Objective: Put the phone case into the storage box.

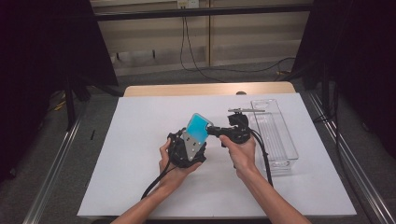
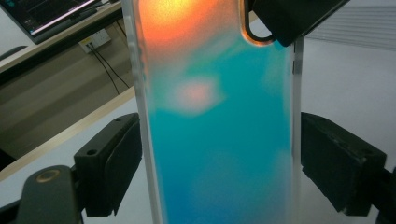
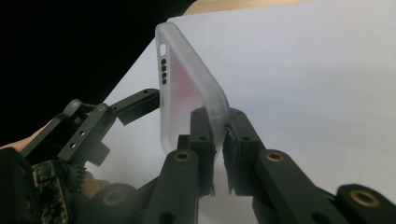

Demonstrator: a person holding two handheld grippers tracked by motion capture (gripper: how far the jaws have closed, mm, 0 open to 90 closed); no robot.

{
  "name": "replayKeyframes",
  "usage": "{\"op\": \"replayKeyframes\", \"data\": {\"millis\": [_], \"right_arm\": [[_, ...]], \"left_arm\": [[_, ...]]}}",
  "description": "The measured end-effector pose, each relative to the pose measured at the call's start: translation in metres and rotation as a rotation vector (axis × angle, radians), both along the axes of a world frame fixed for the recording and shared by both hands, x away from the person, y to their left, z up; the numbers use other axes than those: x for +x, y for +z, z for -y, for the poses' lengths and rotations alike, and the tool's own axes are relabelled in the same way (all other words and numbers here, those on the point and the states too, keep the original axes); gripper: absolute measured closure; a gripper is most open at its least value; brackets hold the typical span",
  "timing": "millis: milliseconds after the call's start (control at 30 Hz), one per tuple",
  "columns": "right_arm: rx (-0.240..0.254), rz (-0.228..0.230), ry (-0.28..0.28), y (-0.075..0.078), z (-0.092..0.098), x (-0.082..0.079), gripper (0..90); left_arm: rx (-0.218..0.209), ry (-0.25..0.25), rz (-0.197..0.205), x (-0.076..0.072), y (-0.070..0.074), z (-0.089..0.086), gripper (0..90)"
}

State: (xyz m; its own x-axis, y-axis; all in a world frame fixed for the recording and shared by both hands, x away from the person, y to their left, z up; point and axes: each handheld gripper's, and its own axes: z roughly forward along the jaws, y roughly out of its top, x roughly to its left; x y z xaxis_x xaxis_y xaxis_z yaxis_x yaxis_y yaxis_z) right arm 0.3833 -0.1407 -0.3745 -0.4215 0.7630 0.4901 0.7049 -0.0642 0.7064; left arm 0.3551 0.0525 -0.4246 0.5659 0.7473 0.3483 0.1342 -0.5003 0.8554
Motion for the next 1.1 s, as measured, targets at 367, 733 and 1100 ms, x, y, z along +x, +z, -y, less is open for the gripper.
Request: {"op": "replayKeyframes", "data": {"millis": [367,733,1100], "right_arm": [[-0.032,0.048,0.012,0.006,-0.005,0.001,84.2],[-0.055,0.073,-0.027,0.01,0.009,0.004,84.5],[-0.103,0.101,-0.043,0.013,0.015,0.003,84.7]], "left_arm": [[-0.042,-0.035,-0.06,0.008,0.002,-0.008,8.5],[-0.177,-0.079,-0.177,0.016,0.007,-0.021,5.4],[-0.207,-0.153,-0.224,0.011,0.015,-0.038,2.5]]}}
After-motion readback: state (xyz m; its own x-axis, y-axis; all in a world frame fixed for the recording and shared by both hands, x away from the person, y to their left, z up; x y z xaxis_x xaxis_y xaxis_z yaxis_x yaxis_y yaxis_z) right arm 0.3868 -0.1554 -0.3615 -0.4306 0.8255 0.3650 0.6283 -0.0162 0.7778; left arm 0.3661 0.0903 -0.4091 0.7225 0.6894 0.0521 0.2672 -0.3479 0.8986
